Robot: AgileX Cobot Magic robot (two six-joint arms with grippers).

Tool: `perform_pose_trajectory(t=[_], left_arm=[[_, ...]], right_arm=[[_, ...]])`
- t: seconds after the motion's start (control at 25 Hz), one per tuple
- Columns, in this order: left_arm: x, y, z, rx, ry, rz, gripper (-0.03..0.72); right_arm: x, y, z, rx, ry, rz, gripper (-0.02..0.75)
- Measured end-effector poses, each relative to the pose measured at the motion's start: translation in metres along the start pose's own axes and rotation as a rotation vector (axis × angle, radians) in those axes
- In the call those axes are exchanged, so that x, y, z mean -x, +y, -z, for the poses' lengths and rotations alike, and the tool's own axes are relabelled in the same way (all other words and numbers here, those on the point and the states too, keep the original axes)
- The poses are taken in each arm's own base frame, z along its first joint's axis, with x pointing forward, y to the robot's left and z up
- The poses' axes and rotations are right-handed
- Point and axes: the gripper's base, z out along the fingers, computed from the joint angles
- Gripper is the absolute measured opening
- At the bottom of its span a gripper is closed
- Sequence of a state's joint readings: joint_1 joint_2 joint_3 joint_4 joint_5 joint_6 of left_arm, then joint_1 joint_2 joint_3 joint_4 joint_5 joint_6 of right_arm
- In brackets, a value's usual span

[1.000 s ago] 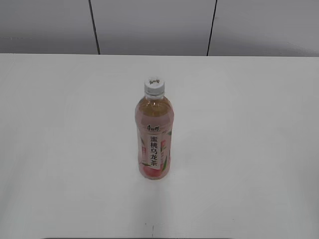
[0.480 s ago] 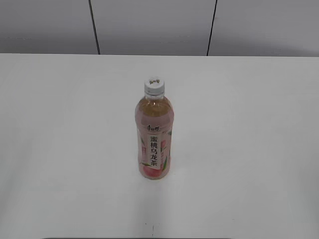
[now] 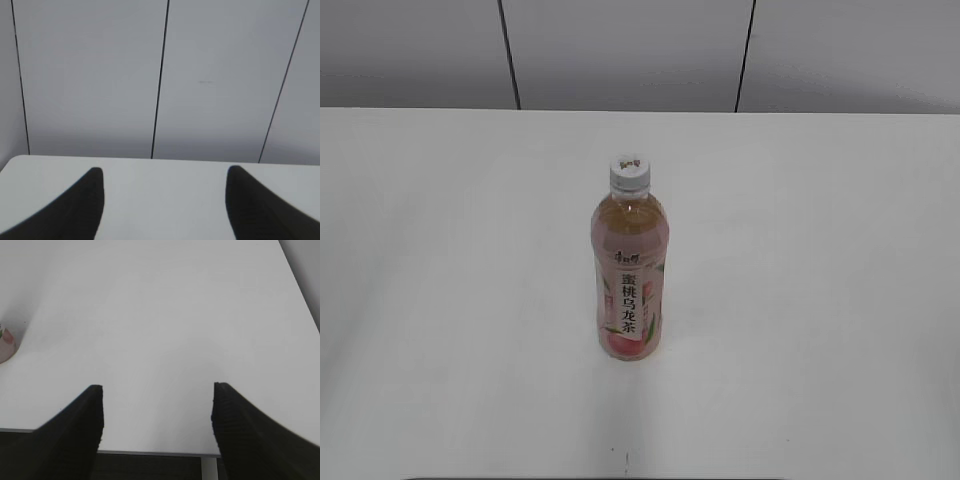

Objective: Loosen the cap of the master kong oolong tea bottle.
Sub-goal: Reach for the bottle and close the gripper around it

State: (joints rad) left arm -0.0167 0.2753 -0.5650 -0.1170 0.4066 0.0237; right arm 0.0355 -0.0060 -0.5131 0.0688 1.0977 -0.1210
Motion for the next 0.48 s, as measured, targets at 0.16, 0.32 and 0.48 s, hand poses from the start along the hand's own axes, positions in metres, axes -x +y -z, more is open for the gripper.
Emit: perform_pose_trajectory(t=[0.16, 0.32, 0.48], left_arm=[[0.004, 0.003, -0.036, 0.014, -0.005, 0.019, 0.468], [0.0, 0.007, -0.077, 0.035, 0.013, 0.043, 0.468], [-0.007, 0.011, -0.112, 0.06, 0.002, 0.057, 0.468]], right_arm=[[0.0, 0.0, 0.0, 0.0, 0.0, 0.0, 0.512], [0.0, 0.0, 0.0, 0.0, 0.0, 0.0, 0.512], [0.0, 0.0, 0.0, 0.0, 0.0, 0.0, 0.512]])
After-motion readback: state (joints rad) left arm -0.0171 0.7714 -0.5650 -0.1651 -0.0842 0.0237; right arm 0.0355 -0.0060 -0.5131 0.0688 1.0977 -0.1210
